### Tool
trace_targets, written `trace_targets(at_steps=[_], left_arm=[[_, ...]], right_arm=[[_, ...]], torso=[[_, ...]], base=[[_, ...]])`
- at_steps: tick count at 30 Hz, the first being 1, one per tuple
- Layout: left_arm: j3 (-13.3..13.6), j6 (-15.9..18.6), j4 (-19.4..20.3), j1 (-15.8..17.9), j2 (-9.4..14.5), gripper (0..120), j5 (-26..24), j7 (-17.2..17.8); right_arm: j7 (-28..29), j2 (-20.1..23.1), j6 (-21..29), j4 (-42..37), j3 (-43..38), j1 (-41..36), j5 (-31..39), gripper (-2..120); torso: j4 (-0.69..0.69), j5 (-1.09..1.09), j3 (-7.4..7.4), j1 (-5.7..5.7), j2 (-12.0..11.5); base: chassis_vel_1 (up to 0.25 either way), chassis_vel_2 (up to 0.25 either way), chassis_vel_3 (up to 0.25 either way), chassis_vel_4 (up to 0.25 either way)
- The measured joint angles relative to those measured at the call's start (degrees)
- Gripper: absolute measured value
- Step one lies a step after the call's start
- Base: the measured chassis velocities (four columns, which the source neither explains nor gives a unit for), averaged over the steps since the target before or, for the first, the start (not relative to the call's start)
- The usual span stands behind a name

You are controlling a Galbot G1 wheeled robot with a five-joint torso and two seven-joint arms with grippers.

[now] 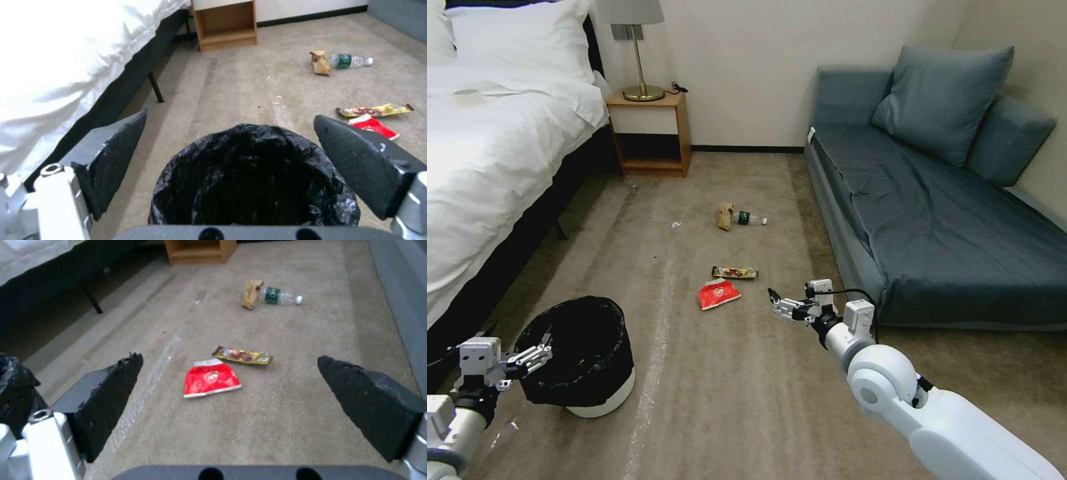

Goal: Pick up the trash bin, then pick up the garbage on the floor and place it into the trash bin.

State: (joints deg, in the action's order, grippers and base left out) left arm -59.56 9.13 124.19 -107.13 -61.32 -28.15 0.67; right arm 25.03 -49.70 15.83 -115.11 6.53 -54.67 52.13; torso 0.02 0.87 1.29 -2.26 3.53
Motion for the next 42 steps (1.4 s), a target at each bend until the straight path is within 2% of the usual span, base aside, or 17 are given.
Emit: trace_targets(at_steps=[10, 13, 14, 15, 17, 18, 19, 20, 22, 23, 28, 29, 34, 35, 37, 41, 42], left_arm=[[0.0, 0.0, 0.0, 0.1, 0.0, 100, 0.0, 0.0], [0.2, -0.2, -1.3, 1.4, 0.1, 100, -0.1, 0.0], [0.6, -0.6, -3.6, 4.0, 0.3, 100, -0.2, 0.2], [0.6, -0.6, -3.6, 4.0, 0.3, 100, -0.2, 0.2], [1.4, -1.4, -8.0, 8.8, 0.8, 100, -0.6, 0.5], [1.4, -1.4, -8.0, 8.8, 0.8, 100, -0.6, 0.5], [1.9, -1.8, -10.2, 11.2, 1.0, 100, -0.7, 0.6], [1.9, -1.8, -10.2, 11.2, 1.0, 100, -0.7, 0.6], [2.6, -2.5, -14.2, 15.7, 1.5, 100, -1.0, 0.9], [2.6, -2.5, -14.2, 15.7, 1.5, 100, -1.0, 0.9], [4.2, -4.0, -22.9, 25.3, 2.4, 100, -1.7, 1.5], [4.2, -4.0, -22.9, 25.3, 2.4, 100, -1.7, 1.5], [5.7, -5.3, -30.5, 33.7, 3.2, 100, -2.2, 2.0], [5.7, -5.3, -30.5, 33.7, 3.2, 100, -2.2, 2.0], [6.4, -6.0, -34.5, 38.1, 3.7, 100, -2.5, 2.2], [7.1, -6.6, -38.0, 42.0, 4.1, 100, -2.8, 2.4], [7.5, -7.1, -40.6, 44.8, 4.4, 100, -3.0, 2.6]], right_arm=[[0.0, 0.0, 0.0, 0.0, 0.0, 0.0, 0.0, 100], [-0.1, -0.3, -0.1, 0.6, -0.2, 0.2, -0.3, 100], [-0.5, -1.2, -0.9, 2.8, -1.4, 1.0, -1.5, 100], [-0.5, -1.2, -0.9, 2.8, -1.4, 1.0, -1.5, 100], [-1.5, -3.3, -2.6, 7.3, -3.8, 2.7, -4.2, 100], [-1.5, -3.3, -2.6, 7.3, -3.8, 2.7, -4.2, 100], [-2.1, -4.4, -3.6, 9.7, -5.1, 3.6, -5.5, 100], [-2.1, -4.4, -3.6, 9.7, -5.1, 3.6, -5.5, 100], [-3.1, -6.4, -5.3, 14.2, -7.5, 5.3, -8.1, 100], [-3.1, -6.4, -5.3, 14.2, -7.5, 5.3, -8.1, 100], [-5.2, -10.7, -8.9, 23.8, -12.6, 8.8, -13.6, 100], [-5.2, -10.7, -8.9, 23.8, -12.6, 8.8, -13.6, 100], [-7.1, -14.5, -12.1, 32.2, -17.1, 12.0, -18.5, 100], [-7.1, -14.5, -12.1, 32.2, -17.1, 12.0, -18.5, 100], [-8.1, -16.5, -13.7, 36.6, -19.4, 13.6, -21.0, 100], [-9.0, -18.3, -15.2, 40.6, -21.5, 15.1, -23.3, 100], [-9.6, -19.5, -16.3, 43.3, -23.0, 16.1, -24.8, 100]], torso=[[0.00, 0.00, 0.00, 0.00, 0.0], [-0.01, -0.03, 0.00, 0.00, 0.0], [0.00, 0.01, 0.00, 0.00, 0.0], [0.00, 0.01, 0.00, 0.00, 0.0], [0.01, 0.01, 0.00, 0.00, 0.0], [0.01, 0.01, 0.00, 0.00, 0.0], [0.00, 0.01, 0.00, 0.00, 0.0], [0.00, 0.01, 0.00, 0.00, 0.0], [0.00, 0.01, 0.00, 0.00, 0.0], [0.00, 0.01, 0.00, 0.00, 0.0], [0.00, 0.00, 0.01, -0.01, 0.0], [0.00, 0.00, 0.01, -0.01, 0.0], [0.00, 0.00, 0.00, -0.01, 0.0], [0.00, 0.00, 0.00, -0.01, 0.0], [0.00, 0.00, 0.00, -0.01, 0.0], [0.00, 0.01, 0.01, -0.01, 0.0], [0.00, 0.01, 0.01, -0.01, 0.0]], base=[[0.000, 0.000, 0.000, 0.000], [0.000, 0.000, 0.000, 0.000], [0.000, 0.000, 0.000, 0.000], [0.000, 0.000, 0.000, 0.000], [0.000, 0.000, 0.000, 0.000], [0.000, 0.000, 0.000, 0.000], [0.000, 0.000, 0.000, 0.000], [0.000, 0.000, 0.000, 0.000], [0.000, 0.000, 0.000, 0.000], [0.000, 0.000, 0.000, 0.000], [0.000, 0.000, 0.000, 0.000], [0.000, 0.000, 0.000, 0.000], [0.000, 0.000, 0.000, 0.000], [0.000, 0.000, 0.000, 0.000], [0.000, 0.000, 0.000, 0.000], [0.000, 0.000, 0.000, 0.000], [0.000, 0.000, 0.000, 0.000]])
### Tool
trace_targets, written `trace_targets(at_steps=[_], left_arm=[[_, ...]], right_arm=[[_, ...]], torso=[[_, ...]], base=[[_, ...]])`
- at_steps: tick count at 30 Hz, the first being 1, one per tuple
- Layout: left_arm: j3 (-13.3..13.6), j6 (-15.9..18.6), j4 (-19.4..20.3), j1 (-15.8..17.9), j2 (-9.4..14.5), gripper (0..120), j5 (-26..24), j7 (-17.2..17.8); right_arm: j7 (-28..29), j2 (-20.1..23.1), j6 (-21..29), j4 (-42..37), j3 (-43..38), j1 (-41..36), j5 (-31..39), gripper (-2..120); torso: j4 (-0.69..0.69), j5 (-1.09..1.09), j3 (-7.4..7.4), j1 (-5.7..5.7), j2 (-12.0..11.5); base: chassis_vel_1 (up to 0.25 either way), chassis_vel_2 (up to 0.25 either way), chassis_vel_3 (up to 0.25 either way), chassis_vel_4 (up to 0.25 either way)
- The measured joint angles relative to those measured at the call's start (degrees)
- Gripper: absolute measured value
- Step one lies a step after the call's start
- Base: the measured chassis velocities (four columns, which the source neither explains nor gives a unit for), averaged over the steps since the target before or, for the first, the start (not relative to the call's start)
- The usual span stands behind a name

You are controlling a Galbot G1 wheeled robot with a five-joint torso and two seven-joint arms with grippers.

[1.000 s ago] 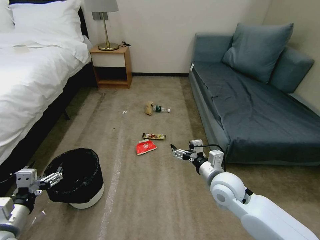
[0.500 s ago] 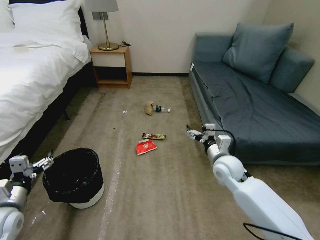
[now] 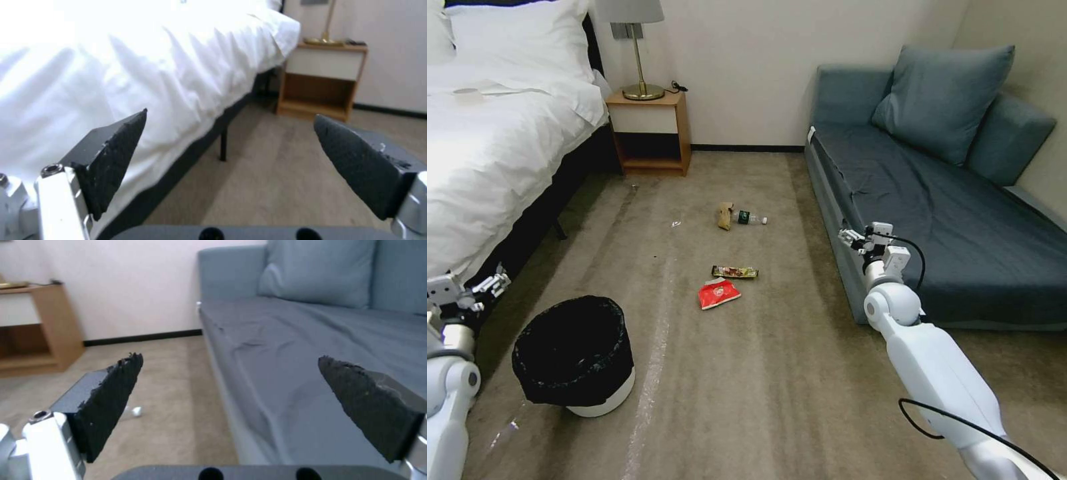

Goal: Pick up the trash bin, then pick up the garbage on the floor and place it into the trash bin.

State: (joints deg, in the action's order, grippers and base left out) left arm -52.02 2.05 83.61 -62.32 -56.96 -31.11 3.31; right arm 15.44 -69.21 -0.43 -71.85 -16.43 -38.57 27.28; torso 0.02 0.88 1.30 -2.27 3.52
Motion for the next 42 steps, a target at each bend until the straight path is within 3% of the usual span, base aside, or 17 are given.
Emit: trace_targets(at_steps=[2, 5, 10, 13, 16, 18, 20, 22, 26, 28, 31, 33, 34, 36, 38, 39, 42], left_arm=[[0.2, -0.2, -1.2, 1.4, 0.1, 100, -0.1, 0.1], [1.3, -1.3, -7.1, 7.9, 0.8, 100, -0.5, 0.5], [2.2, -2.1, -12.0, 13.3, 1.3, 100, -0.9, 0.9], [2.3, -2.3, -12.6, 13.9, 1.4, 100, -1.0, 0.9], [2.4, -2.3, -12.7, 14.0, 1.4, 100, -1.0, 0.9], [2.4, -2.3, -12.7, 13.9, 1.4, 100, -1.0, 0.9], [2.4, -2.3, -12.7, 13.9, 1.4, 100, -1.0, 0.9], [2.8, -1.1, -10.5, 12.0, 2.2, 100, -1.2, 1.8], [3.3, 1.1, -6.7, 8.5, 3.3, 100, -1.4, 3.1], [4.0, 3.8, -1.9, 4.1, 4.7, 100, -1.7, 4.7], [4.5, 5.4, 0.9, 1.6, 5.4, 100, -1.9, 5.6], [5.3, 8.9, 7.1, -4.0, 7.3, 100, -2.2, 7.6], [5.3, 8.9, 7.1, -4.0, 7.3, 100, -2.2, 7.6], [6.0, 11.4, 11.6, -8.0, 8.5, 100, -2.5, 9.1], [6.3, 12.5, 13.5, -9.7, 9.1, 100, -2.6, 9.7], [6.4, 13.1, 14.5, -10.7, 9.4, 100, -2.7, 10.2], [6.5, 13.3, 14.8, -11.0, 9.5, 100, -2.7, 10.3]], right_arm=[[-0.3, -0.7, -0.6, 1.5, -0.8, 0.6, -0.8, 100], [-1.8, -3.6, -3.0, 8.0, -4.3, 3.0, -4.6, 100], [-3.1, -6.3, -5.3, 14.0, -7.4, 5.2, -8.1, 100], [-3.5, -6.9, -5.8, 15.5, -8.0, 5.7, -8.7, 100], [-4.8, -4.1, -5.8, 14.8, -5.6, 5.1, -7.3, 100], [-7.0, 1.6, -5.8, 12.9, -1.1, 3.6, -4.2, 100], [-8.1, 4.1, -5.8, 12.0, 1.0, 3.0, -2.8, 100], [-9.9, 8.7, -5.7, 10.4, 4.8, 1.7, -0.2, 100], [-11.7, 13.3, -5.6, 8.8, 8.6, 0.5, 2.3, 100], [-13.2, 17.0, -5.4, 7.6, 11.5, -0.4, 4.3, 100], [-13.5, 17.5, -5.4, 7.4, 12.0, -0.6, 4.6, 100], [-13.5, 17.7, -5.3, 7.2, 12.2, -0.7, 4.7, 100], [-13.5, 17.7, -5.3, 7.2, 12.2, -0.7, 4.7, 100], [-13.8, 18.1, -5.6, 6.5, 12.1, -1.1, 5.1, 100], [-14.2, 19.7, -6.3, 5.2, 11.7, -2.4, 5.7, 100], [-14.4, 21.9, -6.9, 4.2, 11.1, -3.7, 6.2, 100], [-14.5, 24.3, -7.1, 2.3, 9.4, -5.2, 6.8, 100]], torso=[[0.00, 0.00, 0.00, 0.00, 0.0], [0.00, 0.00, 0.00, 0.00, 0.0], [0.02, -0.01, 0.00, 0.00, 0.0], [0.00, -0.03, 0.00, -0.01, 0.0], [-0.05, 0.00, -0.01, 0.00, 0.0], [0.00, -0.01, -0.01, 0.00, 0.0], [0.03, -0.01, -0.01, 0.01, 0.0], [0.06, -0.01, -0.01, 0.00, 0.0], [0.00, -0.03, -0.02, 0.01, 0.0], [0.00, -0.01, -0.02, 0.02, 0.0], [0.01, -0.01, -0.02, 0.02, 0.0], [-0.01, -0.02, -0.02, 0.02, 0.0], [-0.01, -0.02, -0.02, 0.02, 0.0], [-0.04, -0.03, -0.02, 0.01, 0.0], [-0.08, -0.08, -0.02, 0.01, 0.0], [0.00, 0.00, -0.02, 0.02, 0.0], [0.04, -0.05, -0.02, 0.02, 0.0]], base=[[0.000, 0.000, 0.000, 0.000], [0.000, 0.000, 0.000, 0.000], [0.000, 0.000, 0.000, 0.000], [0.000, 0.000, 0.000, 0.000], [0.000, 0.000, 0.000, 0.000], [0.000, 0.000, 0.000, 0.000], [0.000, 0.000, 0.000, 0.000], [0.000, 0.000, 0.000, 0.000], [0.000, 0.000, 0.000, 0.000], [0.000, 0.000, 0.000, 0.000], [0.000, 0.000, 0.000, 0.000], [0.000, 0.000, 0.000, 0.000], [0.000, 0.000, 0.000, 0.000], [0.000, 0.000, 0.000, 0.000], [0.000, 0.000, 0.000, 0.000], [0.000, 0.000, 0.000, 0.000], [0.000, 0.000, 0.000, 0.000]])
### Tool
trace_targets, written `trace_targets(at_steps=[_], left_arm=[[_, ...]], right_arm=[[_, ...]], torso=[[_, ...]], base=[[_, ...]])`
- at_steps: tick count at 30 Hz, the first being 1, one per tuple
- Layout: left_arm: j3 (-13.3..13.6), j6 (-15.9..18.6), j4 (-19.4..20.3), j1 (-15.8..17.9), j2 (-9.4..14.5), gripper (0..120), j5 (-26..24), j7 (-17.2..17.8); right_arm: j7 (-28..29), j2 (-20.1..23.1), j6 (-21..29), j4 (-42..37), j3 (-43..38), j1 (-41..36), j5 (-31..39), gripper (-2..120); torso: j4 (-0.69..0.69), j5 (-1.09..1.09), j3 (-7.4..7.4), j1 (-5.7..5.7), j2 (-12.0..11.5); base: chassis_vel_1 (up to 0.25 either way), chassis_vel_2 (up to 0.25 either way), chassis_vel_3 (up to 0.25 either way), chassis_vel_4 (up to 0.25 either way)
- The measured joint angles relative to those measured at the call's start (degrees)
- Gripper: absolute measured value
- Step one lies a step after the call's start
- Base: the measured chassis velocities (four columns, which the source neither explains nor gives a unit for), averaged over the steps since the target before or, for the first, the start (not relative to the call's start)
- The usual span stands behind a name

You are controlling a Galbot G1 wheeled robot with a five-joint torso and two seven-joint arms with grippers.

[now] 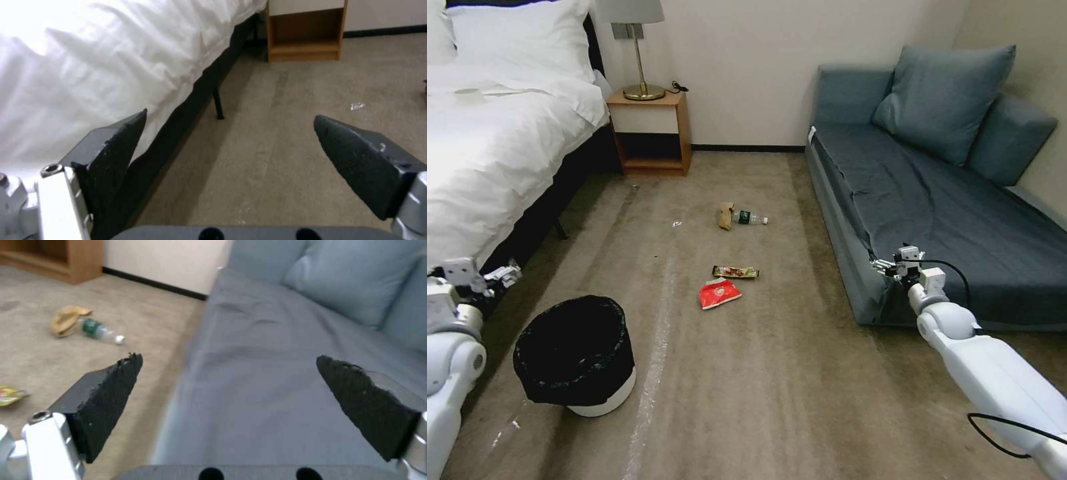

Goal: Pick up the trash bin, then pick up the garbage on the floor and place it into the trash bin.

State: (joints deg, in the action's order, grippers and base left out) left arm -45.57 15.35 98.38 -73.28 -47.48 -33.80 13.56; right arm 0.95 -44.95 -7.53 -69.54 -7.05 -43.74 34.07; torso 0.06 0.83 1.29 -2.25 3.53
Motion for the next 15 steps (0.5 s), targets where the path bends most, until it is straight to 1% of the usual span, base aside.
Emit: trace_targets(at_steps=[1, 2, 3, 5, 6, 7, 8, 9, 10, 11, 12, 13, 15], left_arm=[[0.0, 0.0, 0.0, 0.0, 0.0, 100, 0.0, 0.0], [0.0, 0.0, 0.1, 0.0, 0.1, 100, 0.0, 0.0], [0.0, 0.3, 0.5, -0.5, 0.4, 100, -0.3, 0.1], [0.0, 0.5, 0.7, -0.8, 0.7, 100, -0.6, 0.3], [0.0, 1.1, 1.4, -1.6, 1.6, 100, -1.4, 0.7], [0.0, 1.1, 1.4, -1.6, 1.6, 100, -1.4, 0.7], [-0.1, 2.4, 2.7, -3.5, 3.8, 100, -3.3, 1.5], [-0.4, 5.1, 5.4, -7.3, 8.4, 100, -7.3, 3.1], [-0.4, 5.1, 5.4, -7.3, 8.4, 100, -7.3, 3.1], [-0.7, 6.7, 7.1, -9.7, 11.4, 100, -9.9, 4.1], [-0.9, 7.5, 8.0, -10.7, 12.4, 100, -11.2, 4.5], [-0.9, 7.5, 8.0, -10.7, 12.4, 100, -11.2, 4.5], [-1.3, 8.3, 9.0, -11.5, 13.3, 100, -12.4, 4.6]], right_arm=[[0.0, 0.0, 0.0, 0.0, 0.0, 0.0, 0.0, 100], [0.1, 1.5, 0.0, -1.1, -1.1, -0.4, 0.4, 100], [0.1, 2.4, 0.0, -2.2, -1.7, -0.6, 0.8, 100], [0.1, 3.0, 0.2, -2.9, -1.9, -0.7, 1.1, 100], [0.2, 3.6, 0.6, -3.8, -2.2, -0.9, 1.5, 100], [0.2, 3.6, 0.6, -3.8, -2.2, -0.9, 1.5, 100], [0.4, 4.5, 1.3, -5.3, -2.3, -1.2, 2.2, 100], [0.9, 5.8, 2.2, -7.4, -2.5, -1.7, 3.0, 100], [0.9, 5.8, 2.2, -7.4, -2.5, -1.7, 3.0, 100], [1.3, 6.4, 2.6, -8.7, -2.5, -2.1, 3.4, 100], [1.5, 6.7, 2.9, -9.6, -2.5, -2.5, 3.6, 100], [1.5, 6.7, 2.9, -9.6, -2.5, -2.5, 3.6, 100], [1.9, 7.2, 3.5, -11.6, -2.5, -3.8, 4.1, 100]], torso=[[0.00, 0.00, 0.00, 0.00, 0.0], [0.04, 0.03, 0.00, 0.00, 0.0], [0.01, 0.10, 0.00, 0.00, 0.0], [-0.01, 0.10, 0.00, 0.00, 0.0], [-0.02, 0.08, 0.01, 0.00, 0.0], [-0.02, 0.08, 0.01, 0.00, 0.0], [-0.05, 0.06, 0.00, 0.00, 0.0], [-0.06, 0.05, 0.00, 0.00, 0.0], [-0.06, 0.05, 0.00, 0.00, 0.0], [-0.06, 0.01, 0.00, 0.00, 0.0], [-0.07, -0.01, 0.00, 0.00, 0.0], [-0.07, -0.01, 0.00, 0.00, 0.0], [-0.04, 0.06, 0.00, 0.00, 0.0]], base=[[0.000, 0.000, 0.000, 0.000], [0.000, 0.000, 0.000, 0.000], [0.000, 0.000, 0.000, 0.000], [0.000, 0.000, 0.000, 0.000], [0.000, 0.000, 0.000, 0.000], [0.000, 0.000, 0.000, 0.000], [0.000, 0.000, 0.000, 0.000], [0.000, 0.000, 0.000, 0.000], [0.000, 0.000, 0.000, 0.000], [0.000, 0.000, 0.000, 0.000], [0.000, 0.000, 0.000, 0.000], [0.000, 0.000, 0.000, 0.000], [0.000, 0.000, 0.000, 0.000]])
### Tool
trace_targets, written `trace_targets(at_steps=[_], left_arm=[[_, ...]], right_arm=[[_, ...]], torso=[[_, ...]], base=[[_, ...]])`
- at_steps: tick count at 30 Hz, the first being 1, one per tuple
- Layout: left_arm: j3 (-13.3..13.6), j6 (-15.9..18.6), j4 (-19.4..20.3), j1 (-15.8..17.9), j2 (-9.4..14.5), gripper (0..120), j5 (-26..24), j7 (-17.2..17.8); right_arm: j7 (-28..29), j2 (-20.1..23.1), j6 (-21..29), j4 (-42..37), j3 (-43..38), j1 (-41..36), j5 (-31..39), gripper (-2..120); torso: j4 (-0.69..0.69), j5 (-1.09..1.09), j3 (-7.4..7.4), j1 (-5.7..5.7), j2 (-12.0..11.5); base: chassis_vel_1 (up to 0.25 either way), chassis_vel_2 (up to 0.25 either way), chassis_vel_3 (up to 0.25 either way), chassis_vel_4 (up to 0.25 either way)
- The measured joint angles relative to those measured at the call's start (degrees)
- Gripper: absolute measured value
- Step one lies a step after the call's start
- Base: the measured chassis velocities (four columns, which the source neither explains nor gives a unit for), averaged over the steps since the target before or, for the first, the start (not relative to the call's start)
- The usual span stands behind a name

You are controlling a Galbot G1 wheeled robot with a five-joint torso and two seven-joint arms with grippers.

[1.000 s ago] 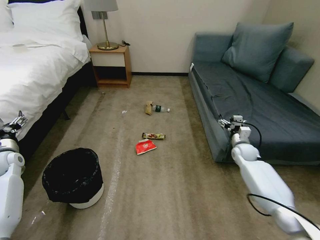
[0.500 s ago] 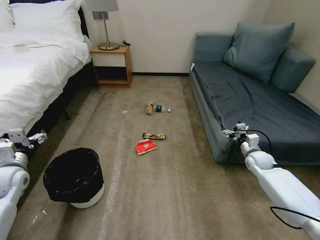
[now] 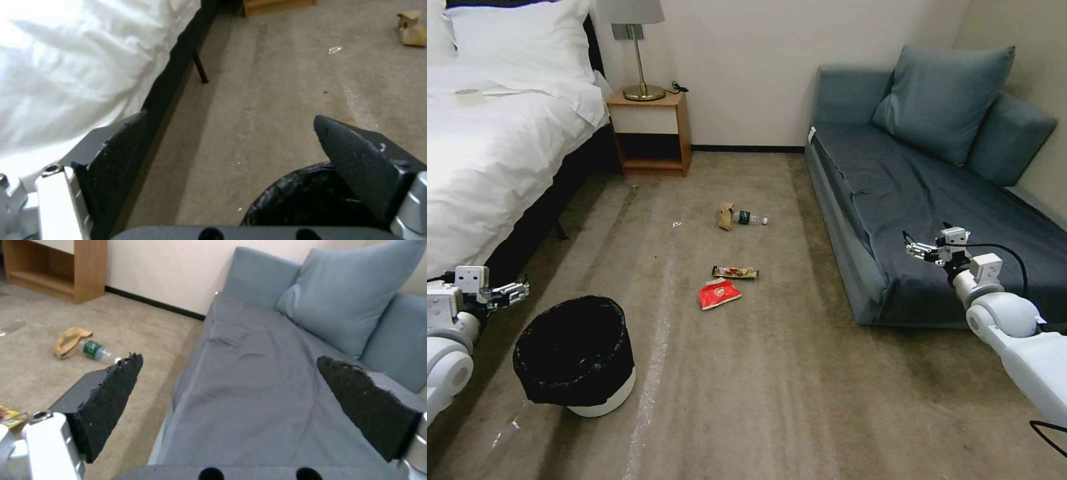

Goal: Pick up the trash bin, then pick up the garbage on the floor and place it into the trash bin.

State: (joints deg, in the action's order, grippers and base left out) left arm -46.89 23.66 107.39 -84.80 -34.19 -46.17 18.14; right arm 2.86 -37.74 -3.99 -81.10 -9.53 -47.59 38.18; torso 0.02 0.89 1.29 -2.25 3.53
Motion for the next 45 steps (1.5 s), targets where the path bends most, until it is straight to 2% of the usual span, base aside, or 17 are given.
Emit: trace_targets(at_steps=[7, 9, 10, 12, 14, 19, 23, 24, 26, 28, 31, 32, 33, 35, 36, 38, 45], left_arm=[[-0.3, 1.4, 0.1, -0.3, 0.9, 100, -1.3, 0.0], [-0.3, 5.0, 0.2, -0.4, 1.6, 100, -3.8, 0.1], [-0.3, 5.0, 0.2, -0.4, 1.6, 100, -3.8, 0.1], [-0.2, 9.6, 0.3, -0.5, 2.1, 100, -6.3, 0.8], [-0.1, 11.2, 0.0, -0.5, 2.0, 100, -7.0, 1.0], [1.1, 14.9, -1.6, 0.8, 0.6, 100, -11.1, 3.0], [3.0, 17.4, -5.4, 4.0, -1.9, 99, -15.3, 5.1], [3.0, 17.4, -5.4, 4.0, -1.9, 99, -15.3, 5.1], [4.8, 17.9, -8.9, 7.1, -3.4, 99, -15.9, 5.4], [5.0, 17.9, -9.2, 7.4, -3.5, 99, -15.9, 5.4], [6.7, 18.0, -10.7, 9.5, -4.4, 99, -15.8, 5.2], [8.2, 18.0, -11.8, 11.2, -5.1, 99, -15.4, 5.1], [8.2, 18.0, -11.8, 11.2, -5.1, 99, -15.4, 5.1], [12.3, 17.9, -14.1, 15.1, -7.0, 99, -13.8, 4.7], [12.3, 17.9, -14.1, 15.1, -7.0, 99, -13.8, 4.7], [15.4, 17.6, -16.7, 18.2, -8.8, 99, -11.6, 4.5], [16.6, 17.1, -19.4, 20.0, -9.4, 99, -9.8, 3.1]], right_arm=[[0.2, 0.0, 0.2, -1.4, -0.6, -2.3, -0.3, 100], [0.2, -0.1, 0.2, -1.7, -1.8, -3.8, -0.9, 100], [0.2, -0.1, 0.2, -1.7, -1.8, -3.8, -0.9, 100], [0.3, -0.1, 0.1, -1.9, -2.9, -5.1, -1.6, 100], [0.3, -0.3, 0.0, -2.0, -3.3, -5.6, -1.9, 100], [0.2, -0.6, -0.2, -2.1, -3.5, -6.3, -2.4, 100], [0.2, -1.1, -0.5, -1.9, -3.5, -6.3, -2.8, 100], [0.2, -1.1, -0.5, -1.9, -3.5, -6.3, -2.8, 100], [0.1, -1.5, -0.8, -1.4, -3.3, -6.5, -3.2, 100], [0.1, -1.6, -0.9, -1.4, -3.3, -6.5, -3.3, 100], [0.1, -1.9, -1.0, -1.2, -3.3, -6.8, -3.7, 100], [0.1, -2.2, -1.1, -1.0, -3.3, -7.0, -3.9, 100], [0.1, -2.2, -1.1, -1.0, -3.3, -7.0, -3.9, 100], [0.1, -2.9, -1.3, -0.8, -3.3, -7.5, -4.2, 100], [0.1, -2.9, -1.3, -0.8, -3.3, -7.5, -4.2, 100], [0.1, -3.4, -1.7, -0.3, -3.5, -8.0, -4.6, 100], [0.1, -3.7, -2.2, 0.7, -3.3, -8.3, -5.4, 100]], torso=[[-0.01, -0.01, 0.00, 0.00, 0.0], [0.00, -0.02, 0.00, 0.00, 0.0], [0.00, -0.02, 0.00, 0.00, 0.0], [0.02, -0.02, 0.00, 0.00, 0.0], [0.02, -0.01, 0.00, 0.00, 0.0], [-0.01, -0.02, 0.00, 0.00, 0.0], [-0.01, -0.01, 0.00, -0.01, 0.0], [-0.01, -0.01, 0.00, -0.01, 0.0], [-0.01, -0.01, 0.00, -0.01, 0.0], [-0.01, -0.01, 0.00, -0.01, 0.0], [-0.01, -0.01, 0.00, -0.01, 0.0], [0.00, -0.01, 0.01, -0.01, 0.0], [0.00, -0.01, 0.01, -0.01, 0.0], [0.01, -0.01, 0.01, -0.01, 0.0], [0.01, -0.01, 0.01, -0.01, 0.0], [0.00, -0.02, 0.01, -0.01, 0.0], [0.00, -0.01, 0.01, -0.01, 0.0]], base=[[0.000, 0.000, 0.000, 0.000], [0.000, 0.000, 0.000, 0.000], [0.000, 0.000, 0.000, 0.000], [0.000, 0.000, 0.000, 0.000], [0.000, 0.000, 0.000, 0.000], [0.000, 0.000, 0.000, 0.000], [0.000, 0.000, 0.000, 0.000], [0.000, 0.000, 0.000, 0.000], [0.000, 0.000, 0.000, 0.000], [0.000, 0.000, 0.000, 0.000], [0.000, 0.000, 0.000, 0.000], [0.000, 0.000, 0.000, 0.000], [0.000, 0.000, 0.000, 0.000], [0.000, 0.000, 0.000, 0.000], [0.000, 0.000, 0.000, 0.000], [0.000, 0.000, 0.000, 0.000], [0.000, 0.000, 0.000, 0.000]])
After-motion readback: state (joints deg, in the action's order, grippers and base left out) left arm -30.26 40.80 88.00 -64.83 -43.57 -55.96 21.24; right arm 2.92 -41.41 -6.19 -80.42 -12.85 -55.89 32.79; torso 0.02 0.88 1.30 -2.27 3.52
